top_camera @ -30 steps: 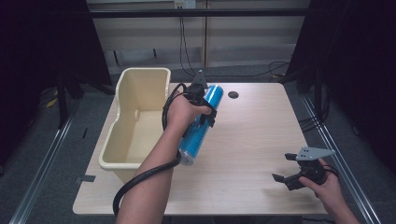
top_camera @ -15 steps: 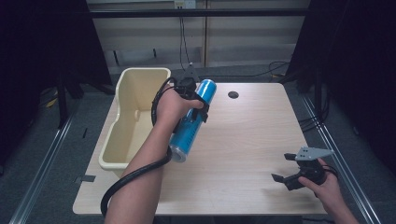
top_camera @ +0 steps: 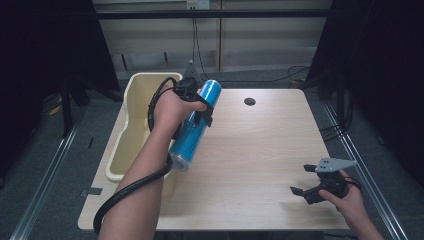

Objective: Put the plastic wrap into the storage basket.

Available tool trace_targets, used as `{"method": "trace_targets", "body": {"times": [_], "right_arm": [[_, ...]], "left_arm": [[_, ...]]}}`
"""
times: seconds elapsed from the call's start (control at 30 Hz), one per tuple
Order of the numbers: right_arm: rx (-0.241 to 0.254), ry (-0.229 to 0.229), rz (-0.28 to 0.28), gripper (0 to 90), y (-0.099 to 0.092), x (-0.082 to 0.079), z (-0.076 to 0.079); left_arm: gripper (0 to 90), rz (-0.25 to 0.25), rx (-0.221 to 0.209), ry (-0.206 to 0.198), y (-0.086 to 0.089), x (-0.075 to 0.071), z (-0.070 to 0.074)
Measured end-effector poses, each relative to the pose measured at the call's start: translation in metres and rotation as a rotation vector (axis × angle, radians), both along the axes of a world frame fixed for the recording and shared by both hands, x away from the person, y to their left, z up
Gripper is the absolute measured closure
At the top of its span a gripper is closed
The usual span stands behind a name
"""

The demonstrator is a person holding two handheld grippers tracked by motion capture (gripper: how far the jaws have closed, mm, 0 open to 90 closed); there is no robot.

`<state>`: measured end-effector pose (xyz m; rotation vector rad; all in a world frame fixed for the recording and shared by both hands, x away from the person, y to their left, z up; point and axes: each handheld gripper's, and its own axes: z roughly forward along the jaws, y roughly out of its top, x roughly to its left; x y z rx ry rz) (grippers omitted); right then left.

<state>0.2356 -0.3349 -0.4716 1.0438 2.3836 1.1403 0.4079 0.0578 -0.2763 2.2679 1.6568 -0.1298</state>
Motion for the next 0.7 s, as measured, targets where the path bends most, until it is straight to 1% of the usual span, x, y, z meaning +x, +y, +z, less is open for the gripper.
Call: {"method": "trace_targets", "body": {"times": [0.03, 0.07, 0.1, 0.17, 0.27, 0.33, 0.47, 0.5, 0.63, 0.7], "right_arm": [[-0.004, 0.001, -0.006, 2.8, 0.000, 0.000, 0.000], [-0.004, 0.001, -0.006, 2.8, 0.000, 0.000, 0.000], [-0.004, 0.001, -0.006, 2.8, 0.000, 0.000, 0.000], [-0.004, -0.001, -0.001, 2.8, 0.001, 0.000, 0.000], [-0.002, 0.008, -0.003, 2.8, 0.001, 0.000, 0.000], [-0.001, 0.007, 0.001, 2.8, 0.002, 0.000, 0.000], [-0.004, 0.003, 0.002, 2.8, 0.002, 0.001, 0.000], [-0.004, 0.002, 0.003, 2.8, 0.002, 0.002, 0.000], [0.001, 0.011, 0.012, 2.8, 0.004, 0.003, 0.000], [-0.003, 0.000, 0.013, 2.8, 0.005, 0.003, 0.000]], "left_arm": [[32.2, -0.003, 0.000, 0.001, 0.004, 0.000, 0.002], [32.2, -0.003, 0.000, 0.001, 0.004, 0.000, 0.002], [32.2, 0.008, -0.001, -0.002, 0.006, -0.001, 0.003], [32.2, 0.012, -0.004, -0.004, 0.011, -0.002, 0.005], [32.2, 0.020, -0.002, -0.003, 0.015, -0.002, 0.006], [32.2, 0.025, -0.007, 0.002, 0.017, -0.003, 0.007], [32.2, 0.034, -0.006, -0.005, 0.023, -0.005, 0.010], [32.2, 0.047, -0.005, -0.006, 0.026, -0.006, 0.012], [32.2, 0.063, -0.004, -0.013, 0.032, -0.008, 0.014], [32.2, 0.071, -0.004, -0.012, 0.035, -0.009, 0.014]]}}
